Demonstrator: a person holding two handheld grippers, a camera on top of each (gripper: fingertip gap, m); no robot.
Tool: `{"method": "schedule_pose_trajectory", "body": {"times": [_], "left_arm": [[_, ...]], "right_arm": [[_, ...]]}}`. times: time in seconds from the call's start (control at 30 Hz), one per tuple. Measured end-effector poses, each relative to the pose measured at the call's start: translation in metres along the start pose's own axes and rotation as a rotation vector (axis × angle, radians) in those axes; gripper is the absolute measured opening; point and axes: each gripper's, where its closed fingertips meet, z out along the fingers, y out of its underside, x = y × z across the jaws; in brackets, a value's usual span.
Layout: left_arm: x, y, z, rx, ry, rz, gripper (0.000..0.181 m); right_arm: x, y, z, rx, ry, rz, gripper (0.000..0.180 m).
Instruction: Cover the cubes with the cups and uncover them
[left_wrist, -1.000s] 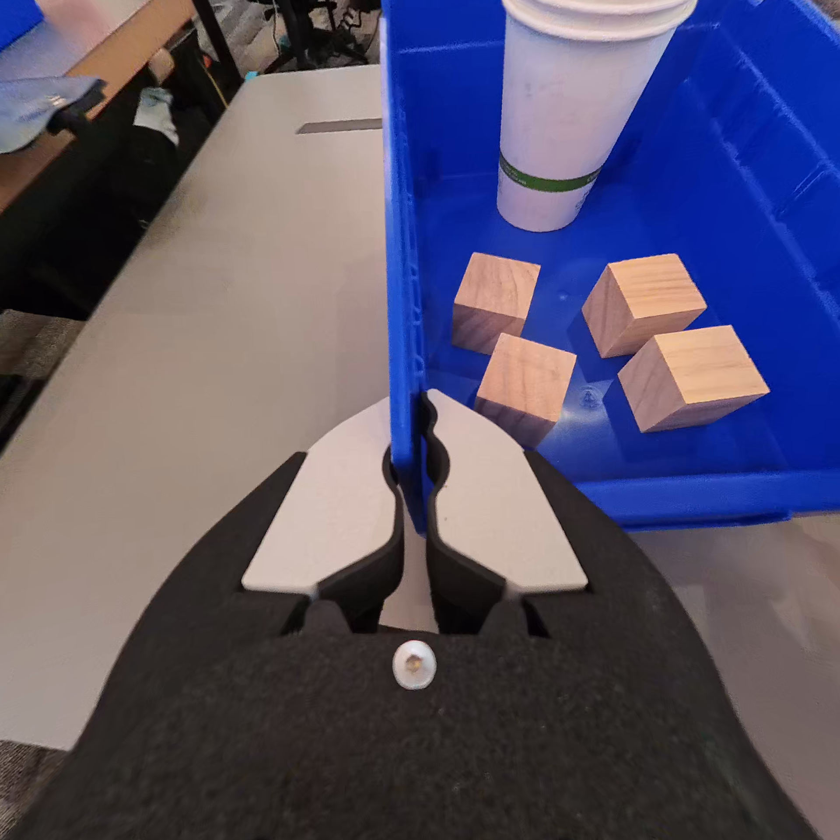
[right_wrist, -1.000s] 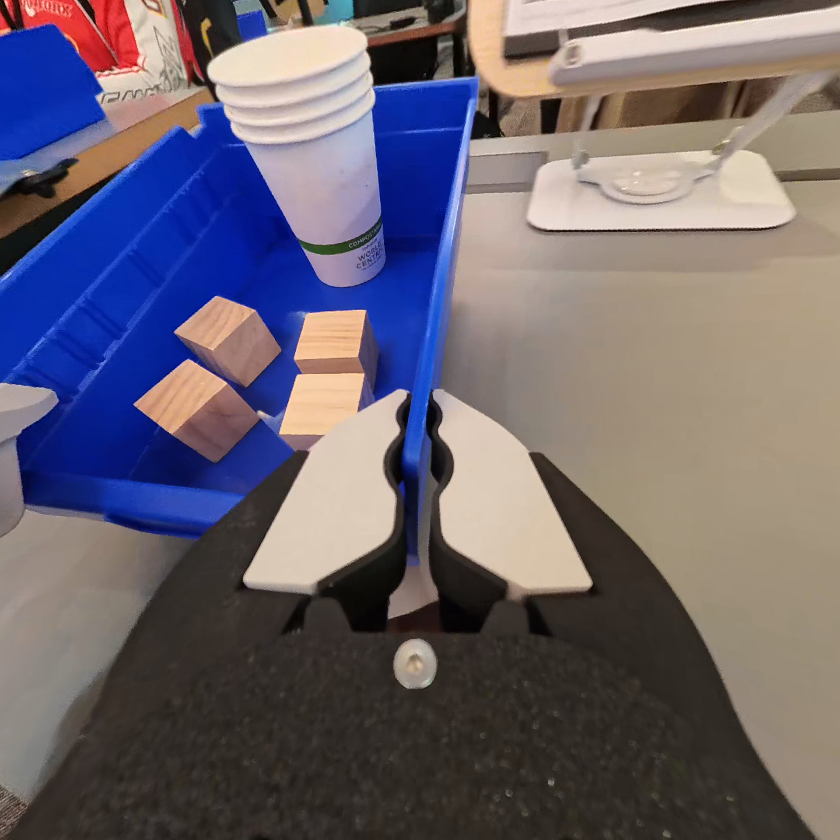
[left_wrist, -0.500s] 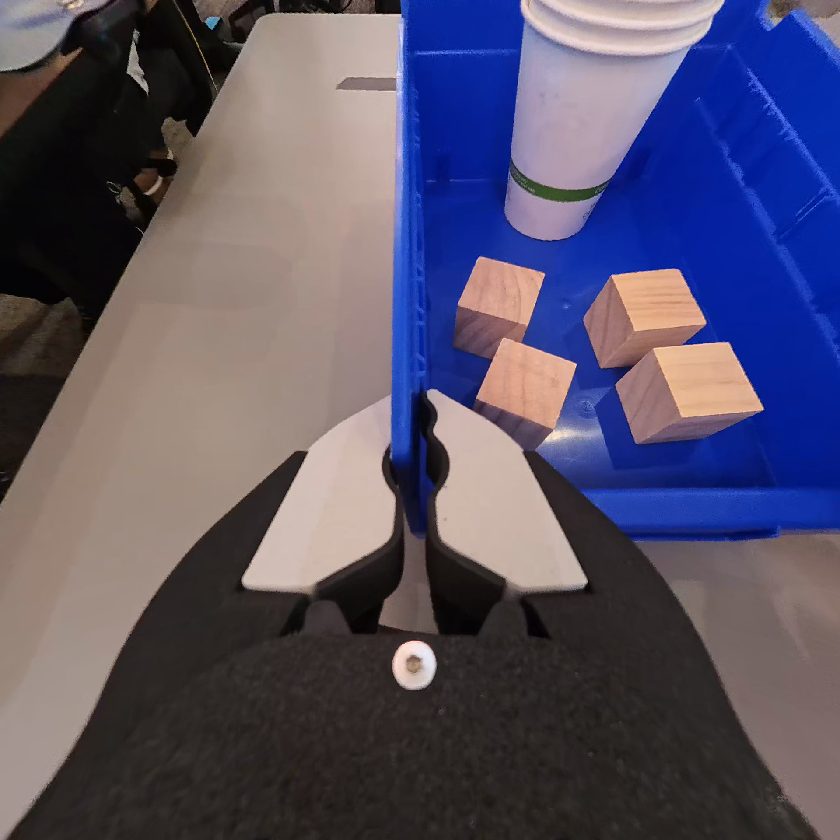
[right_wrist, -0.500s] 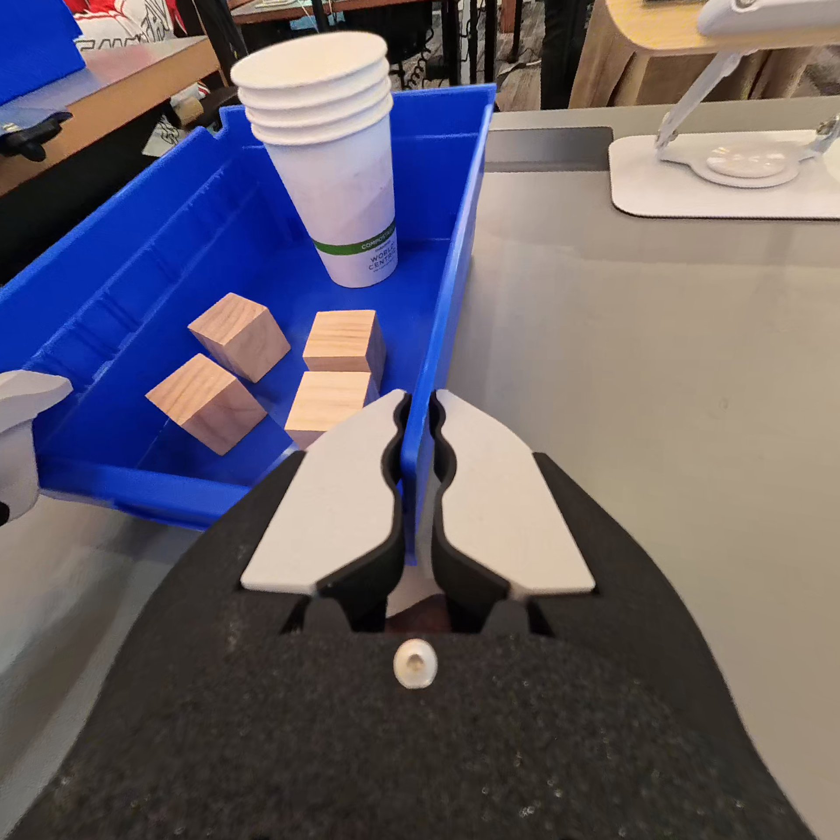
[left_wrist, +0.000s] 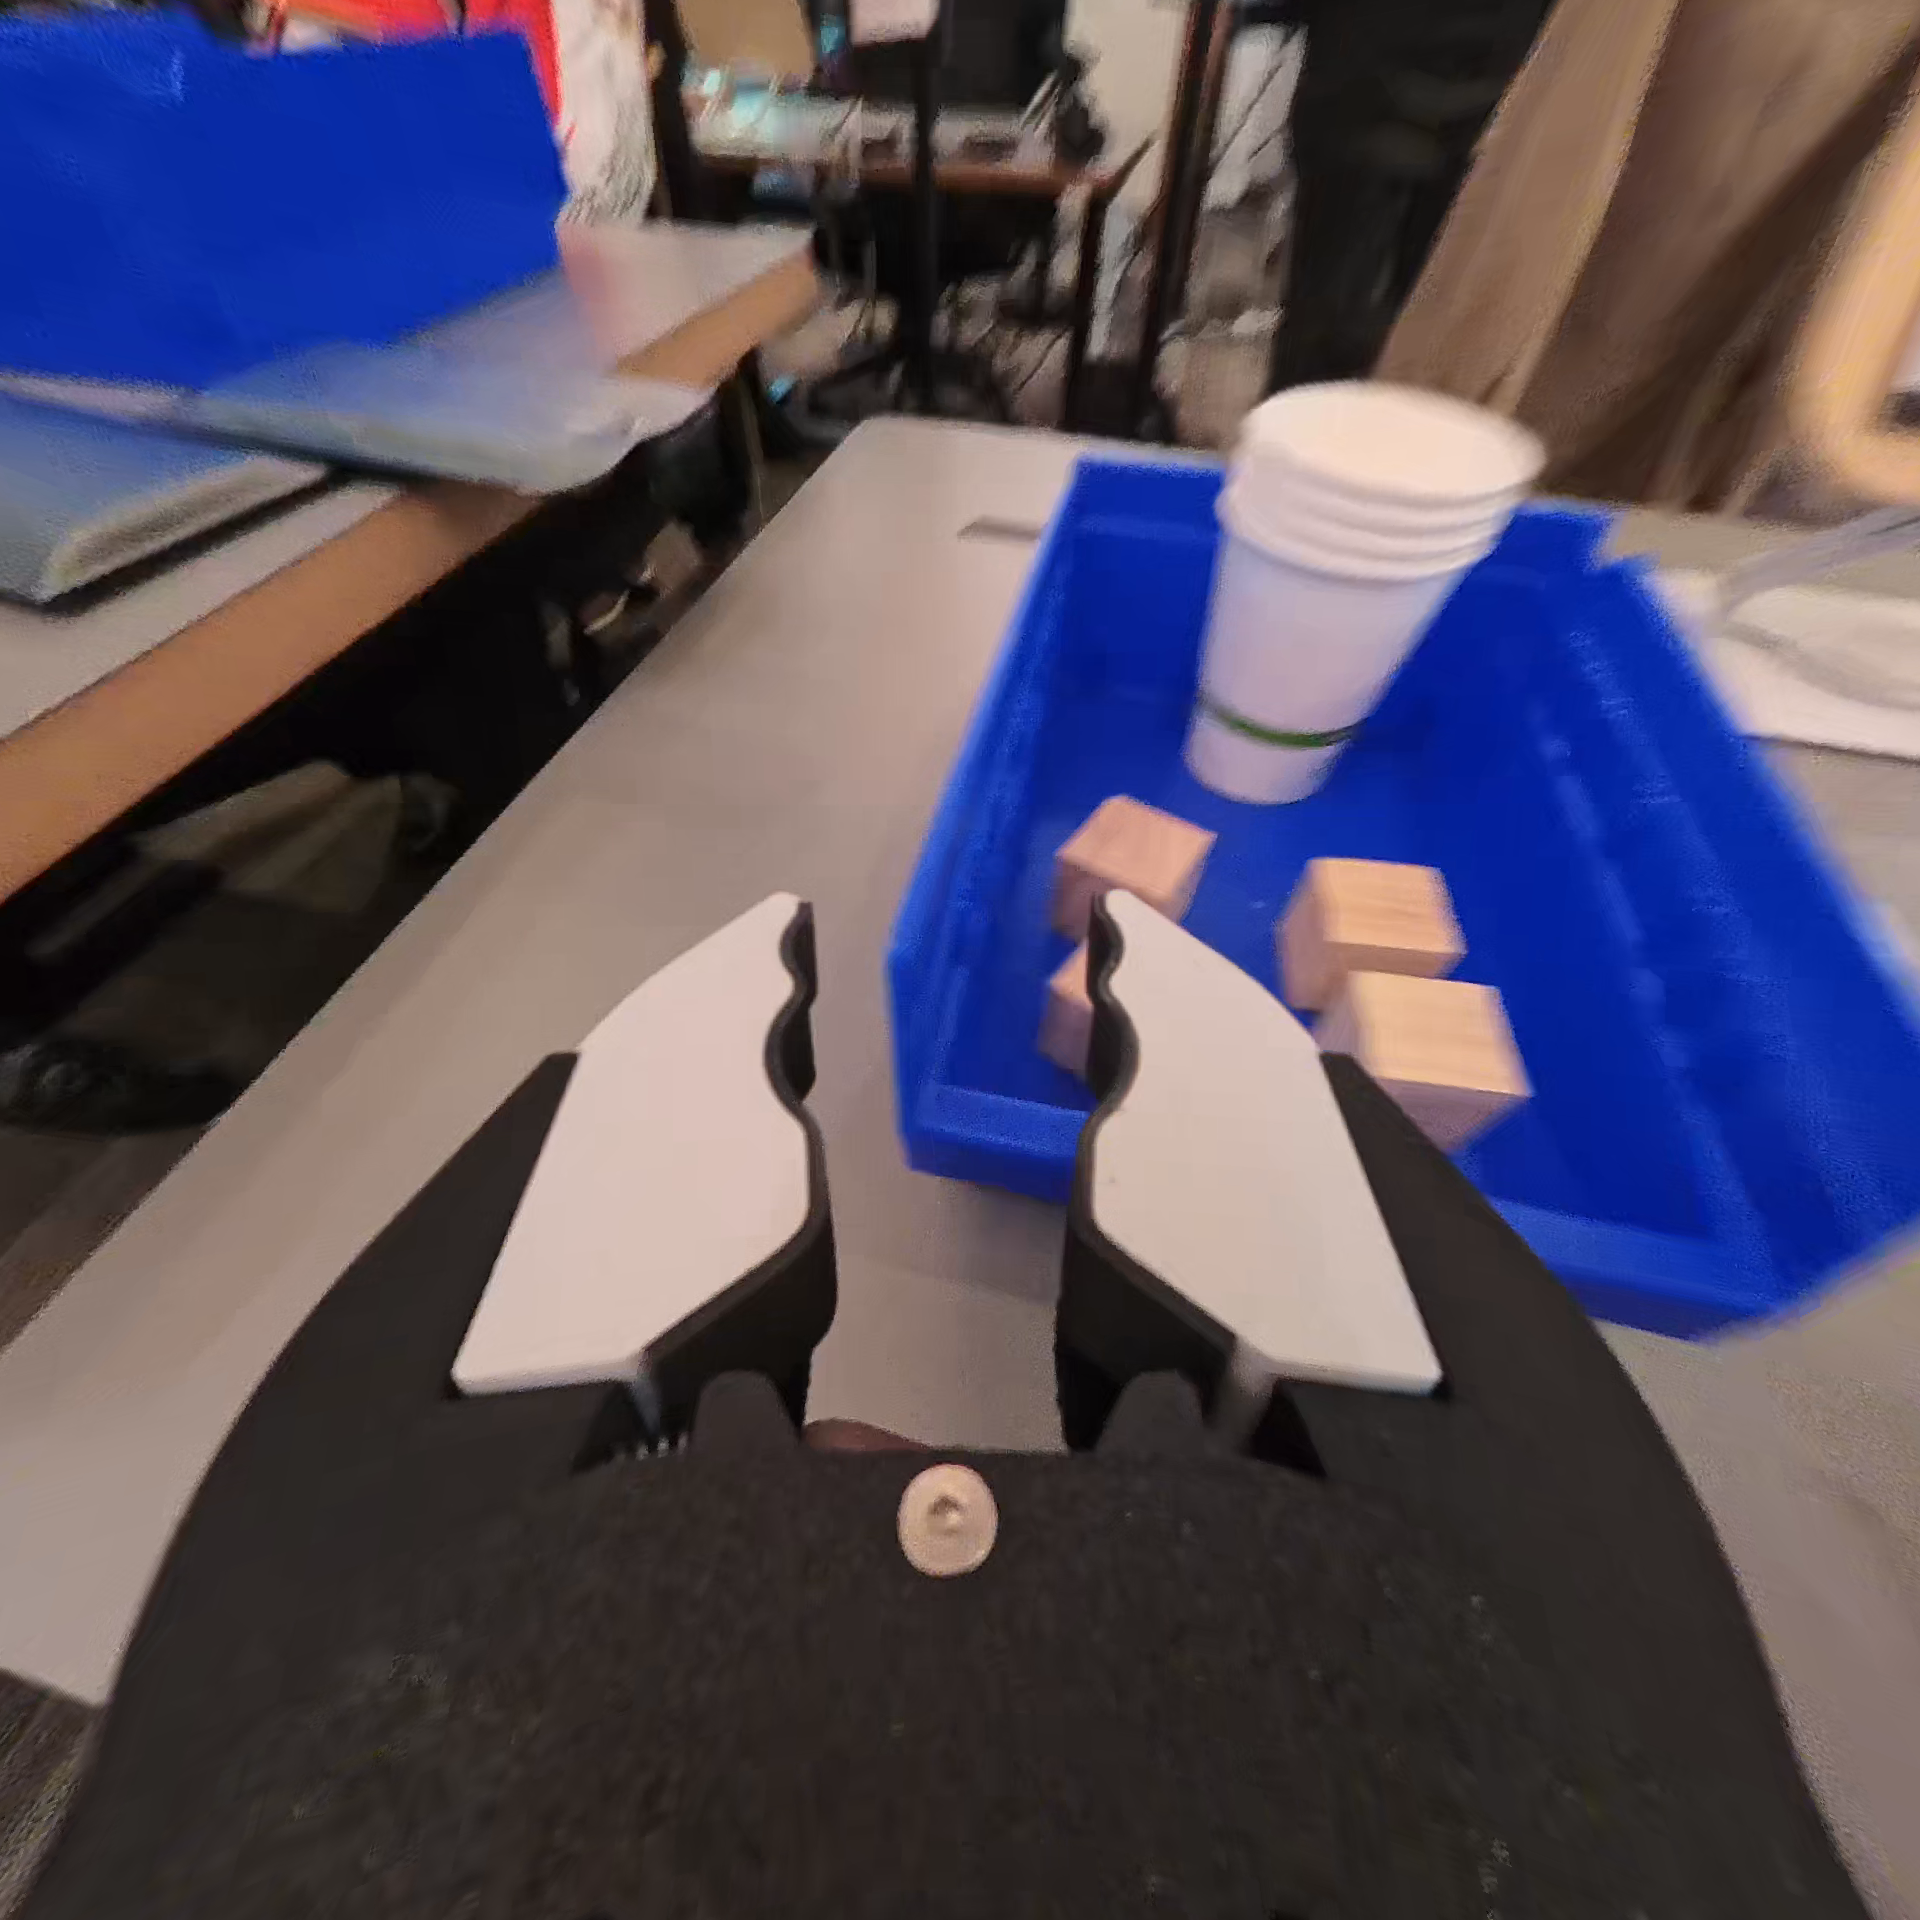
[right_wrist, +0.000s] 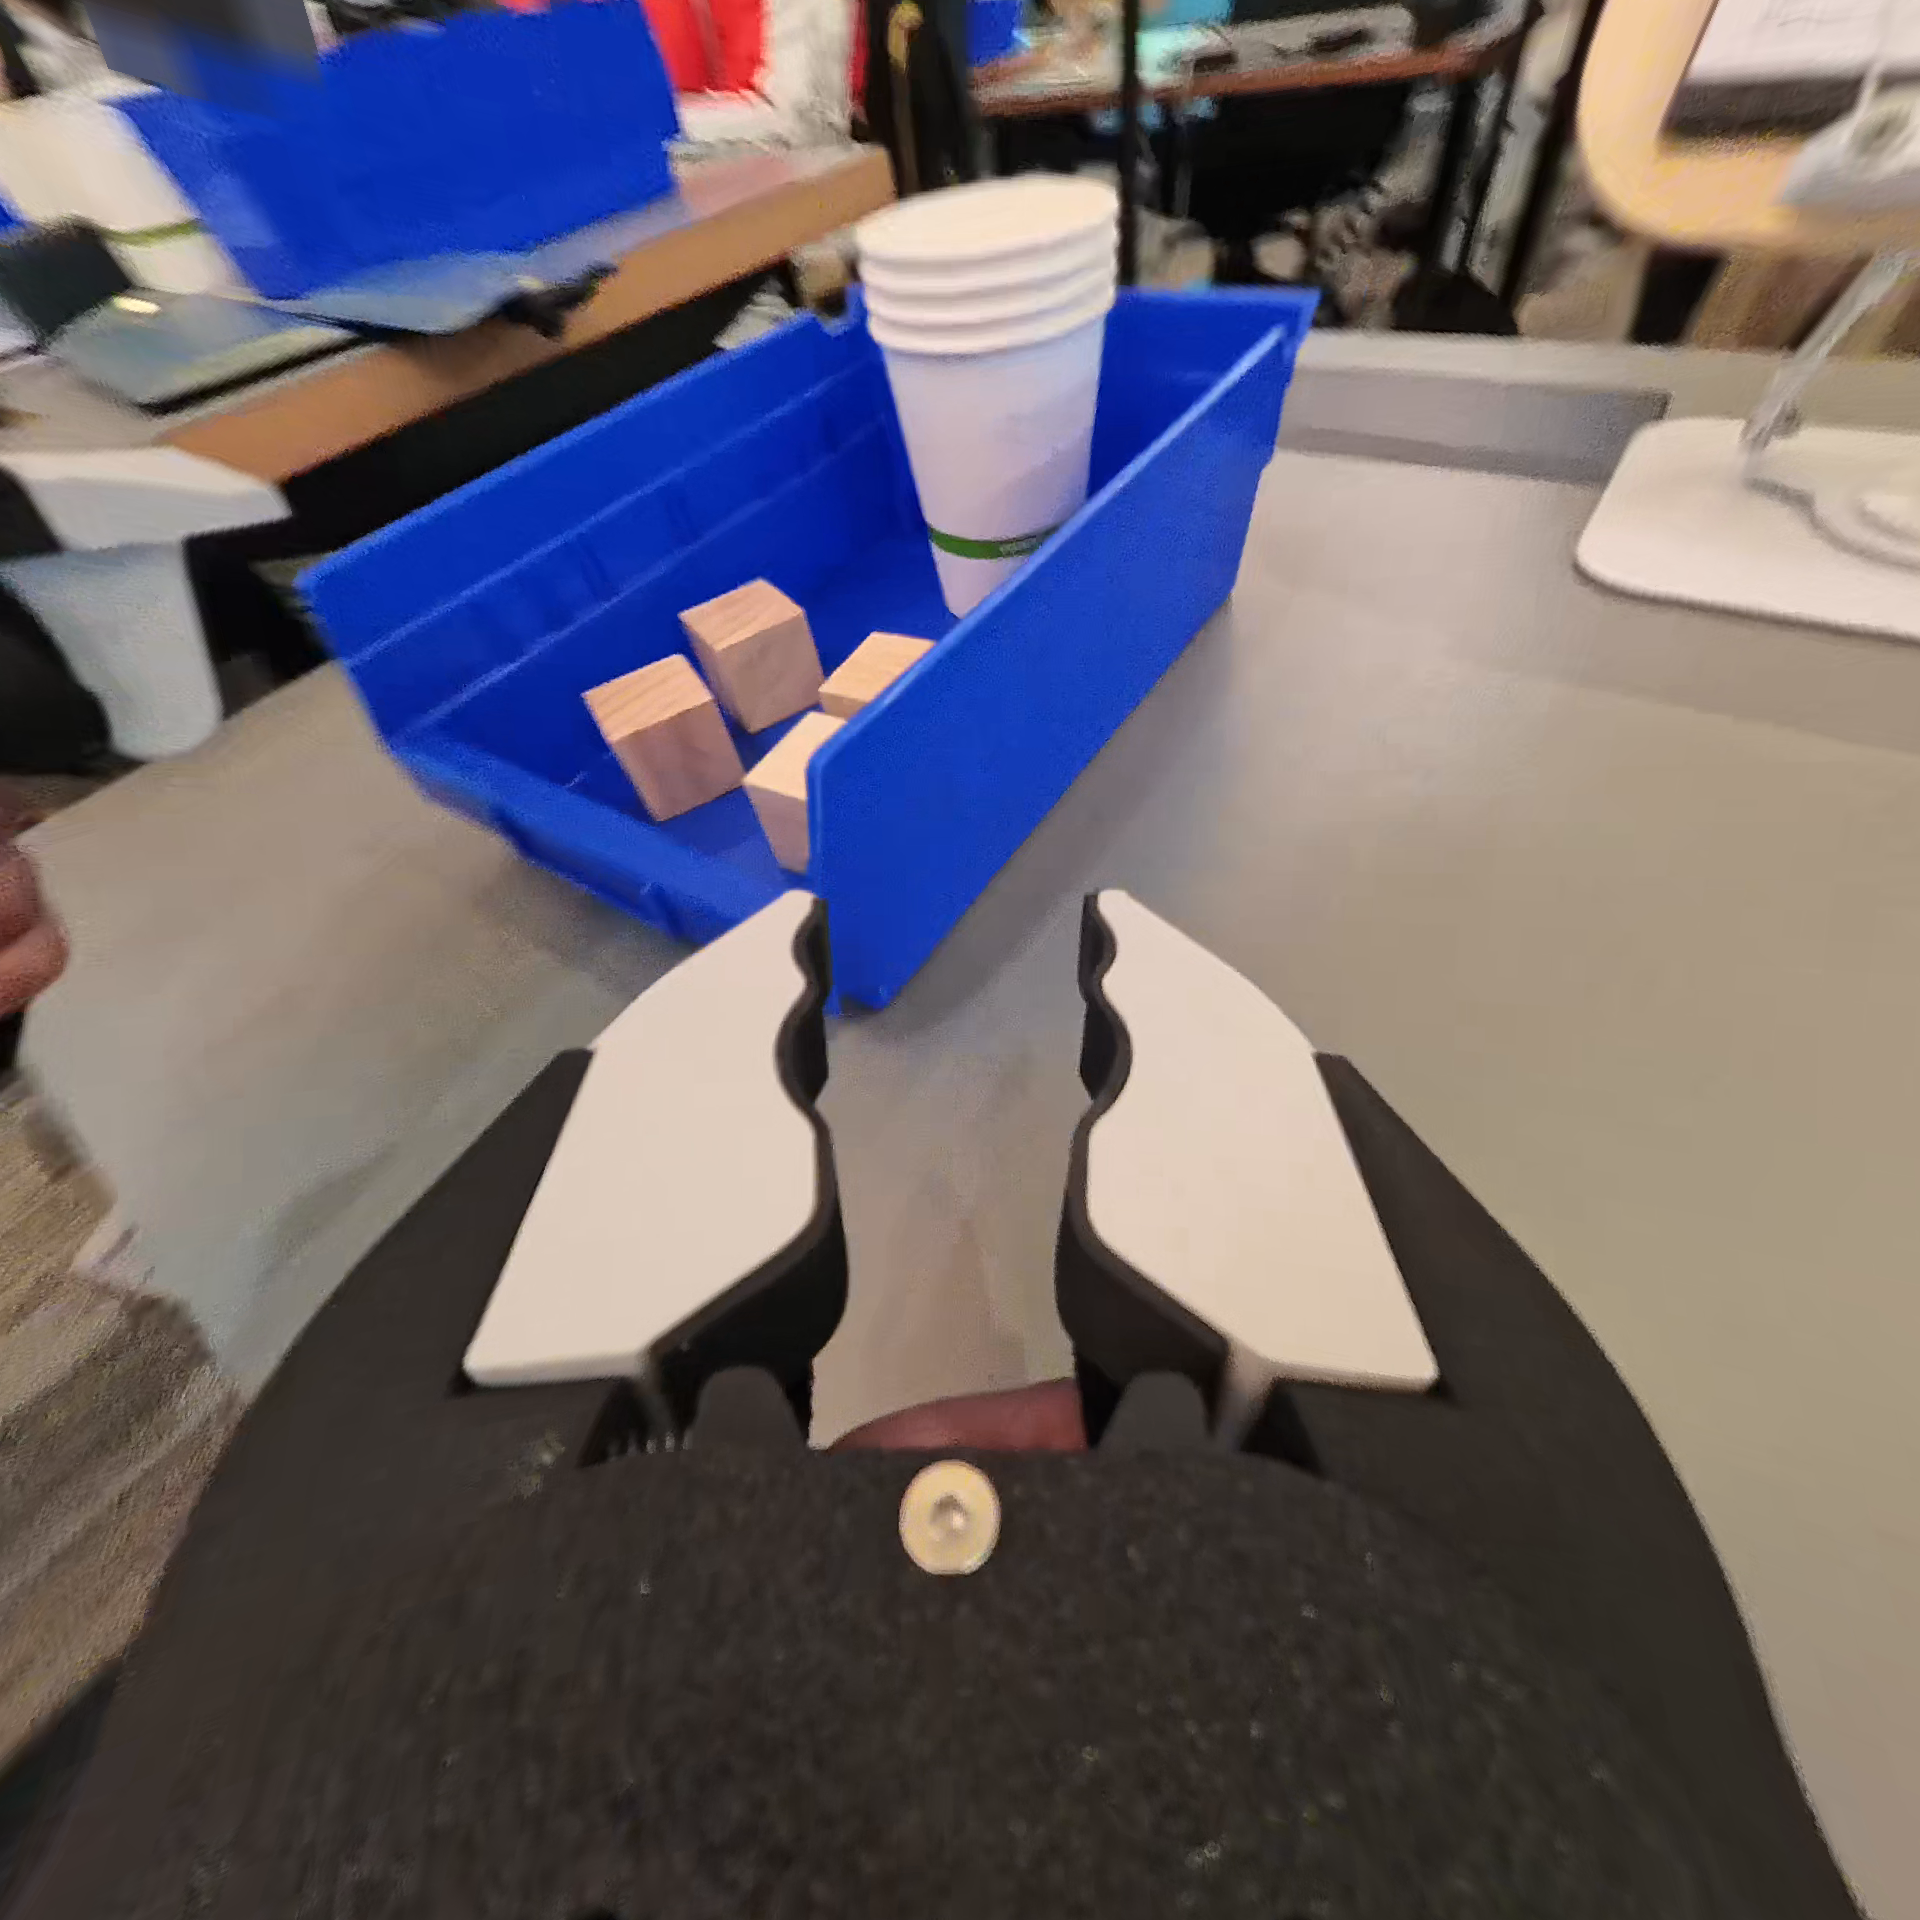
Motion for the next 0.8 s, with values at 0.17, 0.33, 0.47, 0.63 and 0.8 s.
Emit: {"method": "schedule_pose_trajectory", "body": {"times": [0.17,0.33,0.47,0.63,0.8], "left_arm": [[0.127,0.001,-0.069,0.055,0.407,-0.040,0.059],[0.218,0.041,-0.098,-0.012,0.534,-0.011,0.059],[0.254,0.074,-0.098,-0.064,0.535,0.085,0.057],[0.275,0.100,-0.100,-0.122,0.576,0.081,0.057],[0.274,0.104,-0.097,-0.121,0.560,0.096,0.057]], "right_arm": [[0.080,-0.011,-0.097,0.082,-0.034,-0.172,0.045],[0.184,-0.008,-0.169,0.142,0.054,-0.145,0.046],[0.226,0.028,-0.200,0.112,0.066,-0.025,0.050],[0.230,0.044,-0.213,0.068,0.038,0.001,0.055],[0.231,0.050,-0.209,0.055,0.044,0.003,0.056]]}}
